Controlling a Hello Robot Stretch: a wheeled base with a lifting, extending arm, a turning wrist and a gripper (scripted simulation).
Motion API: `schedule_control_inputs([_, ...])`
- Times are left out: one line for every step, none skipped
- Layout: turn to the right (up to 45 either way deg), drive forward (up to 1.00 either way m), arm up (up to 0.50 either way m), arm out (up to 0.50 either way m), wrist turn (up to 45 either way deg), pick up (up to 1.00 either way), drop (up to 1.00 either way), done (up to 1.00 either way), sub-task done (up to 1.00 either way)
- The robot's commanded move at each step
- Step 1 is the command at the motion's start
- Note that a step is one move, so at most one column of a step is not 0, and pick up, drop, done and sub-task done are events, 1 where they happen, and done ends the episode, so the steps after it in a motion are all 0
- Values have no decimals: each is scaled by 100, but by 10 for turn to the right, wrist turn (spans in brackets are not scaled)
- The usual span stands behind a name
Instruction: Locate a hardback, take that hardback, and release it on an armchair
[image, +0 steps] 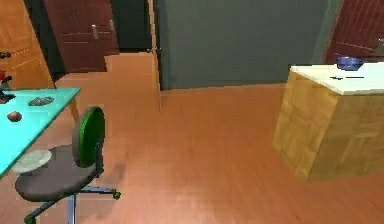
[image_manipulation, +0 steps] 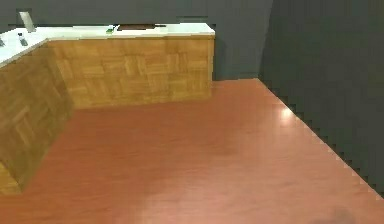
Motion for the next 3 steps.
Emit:
schedule_control_inputs([30,0,0,0,0,0,0,0,0])
schedule_control_inputs([0,85,0,0,0,0,0,0,0])
schedule_control_inputs([-120,0,0,0,0,0,0,0,0])
